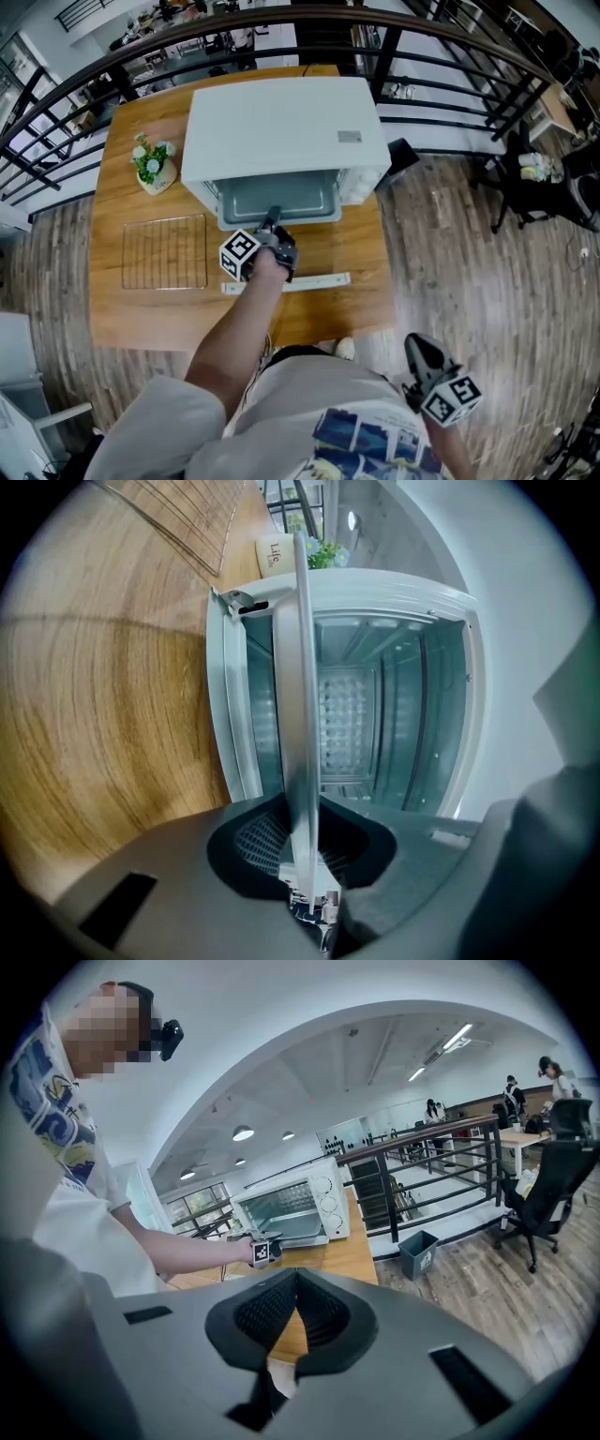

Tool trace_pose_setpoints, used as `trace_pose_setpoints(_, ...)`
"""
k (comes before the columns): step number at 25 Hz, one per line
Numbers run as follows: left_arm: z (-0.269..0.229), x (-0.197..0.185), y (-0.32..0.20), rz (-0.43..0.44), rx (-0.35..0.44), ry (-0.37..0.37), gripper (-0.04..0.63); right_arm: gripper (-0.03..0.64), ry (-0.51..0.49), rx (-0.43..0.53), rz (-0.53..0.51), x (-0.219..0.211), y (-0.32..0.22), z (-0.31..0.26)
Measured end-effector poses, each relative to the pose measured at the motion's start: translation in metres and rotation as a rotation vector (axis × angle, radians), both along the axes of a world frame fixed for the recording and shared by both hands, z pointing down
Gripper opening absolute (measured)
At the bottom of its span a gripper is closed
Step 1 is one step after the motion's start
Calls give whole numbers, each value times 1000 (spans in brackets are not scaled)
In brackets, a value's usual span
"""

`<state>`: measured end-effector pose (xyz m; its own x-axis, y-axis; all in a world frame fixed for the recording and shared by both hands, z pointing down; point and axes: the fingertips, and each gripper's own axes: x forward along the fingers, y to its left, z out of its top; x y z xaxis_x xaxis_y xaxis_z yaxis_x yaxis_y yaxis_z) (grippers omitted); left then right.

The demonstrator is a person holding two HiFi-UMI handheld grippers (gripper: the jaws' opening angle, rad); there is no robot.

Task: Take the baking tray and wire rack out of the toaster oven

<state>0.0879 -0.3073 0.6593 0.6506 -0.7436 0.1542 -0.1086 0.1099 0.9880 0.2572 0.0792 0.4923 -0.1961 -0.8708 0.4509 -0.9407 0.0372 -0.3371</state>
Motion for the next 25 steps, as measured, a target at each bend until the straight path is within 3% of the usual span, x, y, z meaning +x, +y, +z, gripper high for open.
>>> trace_pose_setpoints(25, -4, -17, 57, -20, -30, 26, 58, 2, -7, 16, -91, 0, 8, -5)
